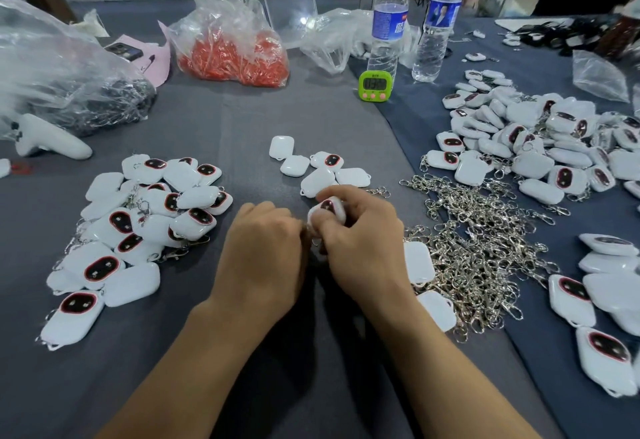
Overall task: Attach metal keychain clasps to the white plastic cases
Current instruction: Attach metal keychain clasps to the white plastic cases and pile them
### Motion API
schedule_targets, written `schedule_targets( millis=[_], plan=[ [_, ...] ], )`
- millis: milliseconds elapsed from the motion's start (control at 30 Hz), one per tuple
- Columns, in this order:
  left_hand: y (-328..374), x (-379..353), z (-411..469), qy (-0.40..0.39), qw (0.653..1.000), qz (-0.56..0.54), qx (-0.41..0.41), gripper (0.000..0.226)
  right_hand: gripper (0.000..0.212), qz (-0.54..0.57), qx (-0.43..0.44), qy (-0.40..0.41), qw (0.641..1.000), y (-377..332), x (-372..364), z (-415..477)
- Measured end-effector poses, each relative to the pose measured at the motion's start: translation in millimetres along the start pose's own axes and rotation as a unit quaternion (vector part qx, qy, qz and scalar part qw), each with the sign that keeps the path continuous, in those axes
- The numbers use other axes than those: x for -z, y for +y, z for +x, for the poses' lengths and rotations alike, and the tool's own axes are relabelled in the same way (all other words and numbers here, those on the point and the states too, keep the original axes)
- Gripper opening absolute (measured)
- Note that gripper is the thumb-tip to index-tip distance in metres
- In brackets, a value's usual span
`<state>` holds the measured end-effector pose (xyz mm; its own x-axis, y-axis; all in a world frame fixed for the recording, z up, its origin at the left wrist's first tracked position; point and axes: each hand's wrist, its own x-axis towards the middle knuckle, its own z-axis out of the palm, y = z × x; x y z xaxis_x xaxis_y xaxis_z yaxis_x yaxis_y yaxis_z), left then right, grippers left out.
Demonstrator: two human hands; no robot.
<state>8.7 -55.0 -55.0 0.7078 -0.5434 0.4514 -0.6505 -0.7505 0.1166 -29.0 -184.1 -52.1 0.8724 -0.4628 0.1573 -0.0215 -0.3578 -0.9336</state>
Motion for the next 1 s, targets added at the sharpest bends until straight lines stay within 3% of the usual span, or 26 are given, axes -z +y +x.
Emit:
schedule_targets(
  millis=[67,167,233,333,367,400,467,500,567,633,733,800,867,933,1000],
  plan=[
    [-0.7,-0.9,-1.9,0.010,0.990,-0.120,0.077,0.019,0.017,0.141,-0.081,-0.025,0.986,-2.6,4.9,5.2],
    [-4.3,-1.4,2.9,-0.031,0.907,-0.374,0.194,0.012,0.017,0.303,-0.188,-0.087,0.930,-6.8,12.2,12.0],
    [-3.0,-1.1,6.2,-0.037,0.869,-0.447,0.211,0.015,0.018,0.349,-0.214,-0.114,0.905,-6.6,14.3,14.4],
    [0.1,1.5,7.0,-0.021,0.848,-0.480,0.224,0.015,0.018,0.350,-0.215,-0.115,0.904,-6.8,14.3,14.7],
    [0.4,1.6,6.1,-0.014,0.857,-0.466,0.221,0.014,0.018,0.341,-0.202,-0.109,0.911,-7.1,13.4,13.8],
    [-0.3,1.9,4.4,-0.007,0.888,-0.411,0.206,0.018,0.018,0.319,-0.179,-0.096,0.926,-6.8,11.5,12.3],
    [-2.0,4.1,3.2,0.010,0.977,-0.186,0.104,0.028,0.017,0.210,-0.108,-0.059,0.970,-3.9,6.2,7.9],
    [-2.5,4.7,3.7,0.022,0.995,-0.090,0.042,0.028,0.016,0.148,-0.076,-0.042,0.985,-2.4,3.0,5.0],
    [-0.4,7.3,4.2,0.025,0.999,-0.023,-0.022,0.024,0.018,0.089,-0.047,-0.018,0.995,-1.4,-1.6,-0.2],
    [-0.3,5.9,2.3,0.029,0.999,-0.024,-0.019,0.023,0.018,0.117,-0.057,-0.015,0.991,-1.7,-1.4,-1.4],
    [2.4,2.2,-0.5,0.014,0.985,-0.157,0.068,0.023,0.018,0.251,-0.134,-0.033,0.958,-6.5,5.4,6.0],
    [2.3,1.0,2.8,-0.010,0.922,-0.353,0.158,0.021,0.019,0.334,-0.201,-0.060,0.919,-7.9,10.1,12.3],
    [4.2,0.6,6.3,-0.019,0.874,-0.447,0.191,0.020,0.022,0.383,-0.242,-0.086,0.887,-8.2,13.7,14.7],
    [8.0,1.1,6.9,0.011,0.872,-0.450,0.191,0.019,0.022,0.395,-0.250,-0.093,0.879,-9.5,15.4,13.9],
    [8.7,-0.4,4.5,0.052,0.909,-0.379,0.163,0.022,0.020,0.373,-0.229,-0.074,0.896,-10.1,14.3,12.6]
  ],
)
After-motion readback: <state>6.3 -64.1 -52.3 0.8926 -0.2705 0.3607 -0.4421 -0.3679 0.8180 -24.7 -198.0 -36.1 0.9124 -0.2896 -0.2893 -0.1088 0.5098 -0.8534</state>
